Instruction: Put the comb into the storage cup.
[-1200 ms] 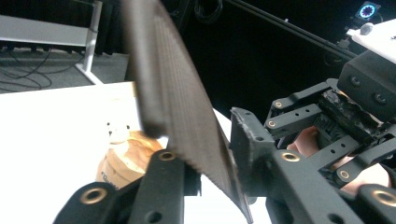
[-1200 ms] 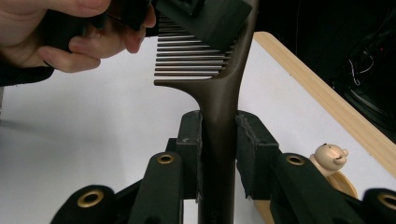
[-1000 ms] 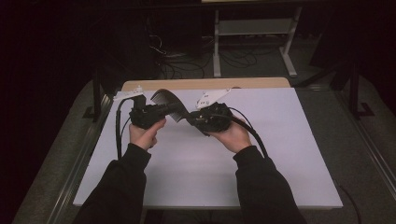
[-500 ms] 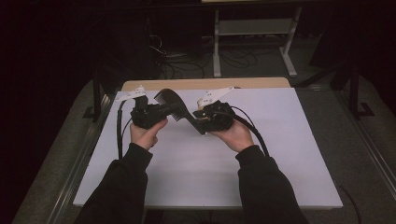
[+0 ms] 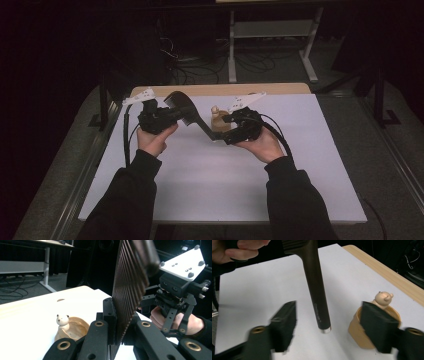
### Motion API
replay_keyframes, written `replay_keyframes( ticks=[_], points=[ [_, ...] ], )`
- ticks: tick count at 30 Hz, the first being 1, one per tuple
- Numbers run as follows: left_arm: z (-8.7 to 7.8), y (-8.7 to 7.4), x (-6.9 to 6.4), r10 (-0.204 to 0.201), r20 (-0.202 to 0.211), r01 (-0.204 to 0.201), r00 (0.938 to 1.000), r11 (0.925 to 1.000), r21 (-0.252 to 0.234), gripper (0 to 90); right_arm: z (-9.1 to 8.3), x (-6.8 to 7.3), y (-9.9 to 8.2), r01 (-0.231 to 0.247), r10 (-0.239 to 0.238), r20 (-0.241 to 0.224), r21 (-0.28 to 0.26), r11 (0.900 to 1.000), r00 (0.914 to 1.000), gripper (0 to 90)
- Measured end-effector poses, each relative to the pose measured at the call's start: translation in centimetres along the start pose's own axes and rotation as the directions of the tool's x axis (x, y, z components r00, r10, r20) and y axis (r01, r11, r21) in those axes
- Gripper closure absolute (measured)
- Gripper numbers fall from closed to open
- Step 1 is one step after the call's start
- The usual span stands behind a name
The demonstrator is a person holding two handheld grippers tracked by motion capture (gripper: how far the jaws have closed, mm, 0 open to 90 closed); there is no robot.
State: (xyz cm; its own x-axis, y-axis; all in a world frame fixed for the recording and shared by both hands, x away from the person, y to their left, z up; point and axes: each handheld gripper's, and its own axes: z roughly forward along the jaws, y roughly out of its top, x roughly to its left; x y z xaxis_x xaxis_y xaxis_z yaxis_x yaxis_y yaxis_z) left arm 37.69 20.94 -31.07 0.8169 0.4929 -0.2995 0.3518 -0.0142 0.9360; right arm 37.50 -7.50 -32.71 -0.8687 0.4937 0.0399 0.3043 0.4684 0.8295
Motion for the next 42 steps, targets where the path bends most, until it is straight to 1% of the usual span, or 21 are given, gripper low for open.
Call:
replay_keyframes(
  ticks=[2, 3, 6, 8, 9, 12, 15, 19, 25, 28, 30, 34, 38, 42],
  points=[
    [0.1, 0.2, 0.0, 0.006, -0.005, -0.006, 1.0, 1.0, 0.003, 84.8, -0.3, -0.2, -0.3, -0.014, 0.014, -0.001, -0.01, 0.9999, 0.9999, 17.4],
    [0.1, 0.2, 0.1, 0.006, -0.005, -0.006, 1.0, 1.0, 0.001, 84.8, -0.4, -0.3, -0.4, -0.013, 0.013, 0.003, -0.015, 0.9998, 0.9999, 12.9],
    [0.2, 0.5, 0.2, 0.008, -0.008, -0.008, 0.9999, 1.0, -0.002, 84.8, -0.9, -0.4, -0.7, -0.014, 0.015, 0.038, -0.025, 0.9996, 0.9992, 10.5],
    [0.3, 0.8, 0.2, 0.014, -0.013, -0.014, 0.9998, 0.9999, 0.0, 84.8, -1.3, -0.6, -0.9, -0.023, 0.024, 0.048, -0.034, 0.9992, 0.9985, 1.5],
    [0.3, 0.9, 0.3, 0.018, -0.015, -0.018, 0.9997, 0.9998, -0.001, 84.8, -1.5, -0.6, -1.0, -0.024, 0.026, 0.054, -0.039, 0.999, 0.9982, 0.4],
    [0.4, 1.4, 0.3, 0.022, -0.017, -0.023, 0.9996, 0.9997, -0.011, 84.8, -2.2, -1.0, -1.5, -0.04, 0.043, 0.061, -0.051, 0.9979, 0.9972, 0.0],
    [0.6, 1.9, 0.3, 0.031, -0.024, -0.031, 0.9992, 0.9995, -0.005, 84.8, -2.8, -1.3, -2.2, -0.055, 0.058, 0.065, -0.057, 0.9969, 0.9962, 0.0],
    [0.8, 2.7, 0.1, 0.067, -0.037, -0.067, 0.997, 0.9977, 0.002, 84.8, -3.4, -1.6, -3.2, -0.074, 0.078, 0.071, -0.06, 0.9955, 0.9944, 0.0],
    [1.4, 3.5, 0.0, 0.099, -0.046, -0.099, 0.994, 0.9951, 0.009, 84.8, -4.3, -1.7, -4.6, -0.089, 0.093, 0.064, -0.068, 0.9937, 0.9936, 0.0],
    [1.7, 3.9, 0.0, 0.105, -0.043, -0.105, 0.9935, 0.9944, 0.009, 84.8, -4.7, -1.8, -5.4, -0.096, 0.101, 0.064, -0.067, 0.9931, 0.9929, 0.0],
    [2.0, 4.1, -0.1, 0.118, -0.044, -0.117, 0.992, 0.993, 0.015, 84.8, -4.9, -1.8, -5.8, -0.101, 0.106, 0.065, -0.066, 0.9927, 0.9923, 0.0],
    [2.4, 4.6, -0.1, 0.135, -0.026, -0.135, 0.9905, 0.9908, 0.014, 84.8, -5.5, -1.8, -6.8, -0.117, 0.122, 0.066, -0.069, 0.9907, 0.9904, 0.0],
    [2.8, 5.2, -0.1, 0.146, -0.03, -0.146, 0.9888, 0.9892, 0.016, 84.8, -6.4, -1.8, -7.7, -0.128, 0.134, 0.071, -0.086, 0.988, 0.9884, 0.0],
    [3.1, 5.7, -0.1, 0.157, -0.031, -0.157, 0.9871, 0.9875, 0.016, 84.8, -7.0, -1.8, -8.6, -0.141, 0.148, 0.078, -0.093, 0.9857, 0.9859, 0.0]
  ],
)
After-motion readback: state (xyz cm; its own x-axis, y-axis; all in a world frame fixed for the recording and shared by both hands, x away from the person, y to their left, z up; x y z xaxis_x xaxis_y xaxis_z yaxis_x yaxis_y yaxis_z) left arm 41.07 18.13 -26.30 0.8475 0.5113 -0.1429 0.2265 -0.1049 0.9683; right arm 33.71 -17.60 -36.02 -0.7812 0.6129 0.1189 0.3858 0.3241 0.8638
